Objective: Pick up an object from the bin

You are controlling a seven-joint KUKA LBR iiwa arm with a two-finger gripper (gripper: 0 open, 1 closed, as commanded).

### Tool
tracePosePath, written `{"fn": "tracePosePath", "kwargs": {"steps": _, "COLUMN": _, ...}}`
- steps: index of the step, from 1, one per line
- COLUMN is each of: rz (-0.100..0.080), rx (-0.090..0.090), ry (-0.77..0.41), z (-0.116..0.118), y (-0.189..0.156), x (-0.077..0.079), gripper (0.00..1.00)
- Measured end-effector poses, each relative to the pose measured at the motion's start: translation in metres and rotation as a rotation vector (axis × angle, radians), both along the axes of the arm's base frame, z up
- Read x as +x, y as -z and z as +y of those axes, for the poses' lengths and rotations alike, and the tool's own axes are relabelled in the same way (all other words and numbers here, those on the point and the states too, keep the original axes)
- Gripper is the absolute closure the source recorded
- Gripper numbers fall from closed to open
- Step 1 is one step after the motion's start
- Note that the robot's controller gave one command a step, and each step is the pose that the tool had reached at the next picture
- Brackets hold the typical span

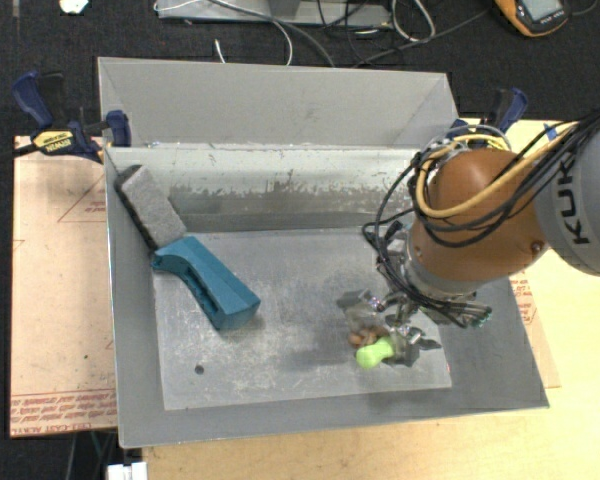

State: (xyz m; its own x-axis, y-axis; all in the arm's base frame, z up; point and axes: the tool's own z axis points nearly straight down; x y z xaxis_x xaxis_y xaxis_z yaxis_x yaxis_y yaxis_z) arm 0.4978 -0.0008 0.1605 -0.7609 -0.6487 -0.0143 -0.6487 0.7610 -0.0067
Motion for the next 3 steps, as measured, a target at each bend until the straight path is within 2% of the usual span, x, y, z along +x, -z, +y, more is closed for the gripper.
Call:
{"fn": "tracePosePath", "kwargs": {"steps": 1, "rz": 0.002, "rx": 0.0, "ry": -0.042, "z": 0.005, "y": -0.048, "x": 0.003, "gripper": 1.0}}
{"fn": "tracePosePath", "kwargs": {"steps": 2, "rz": -0.004, "rx": 0.001, "ry": -0.025, "z": 0.006, "y": 0.004, "x": 0.011, "gripper": 1.0}}
{"fn": "tracePosePath", "kwargs": {"steps": 3, "rz": 0.0, "rx": 0.002, "ry": -0.031, "z": 0.007, "y": -0.033, "x": 0.012, "gripper": 1.0}}
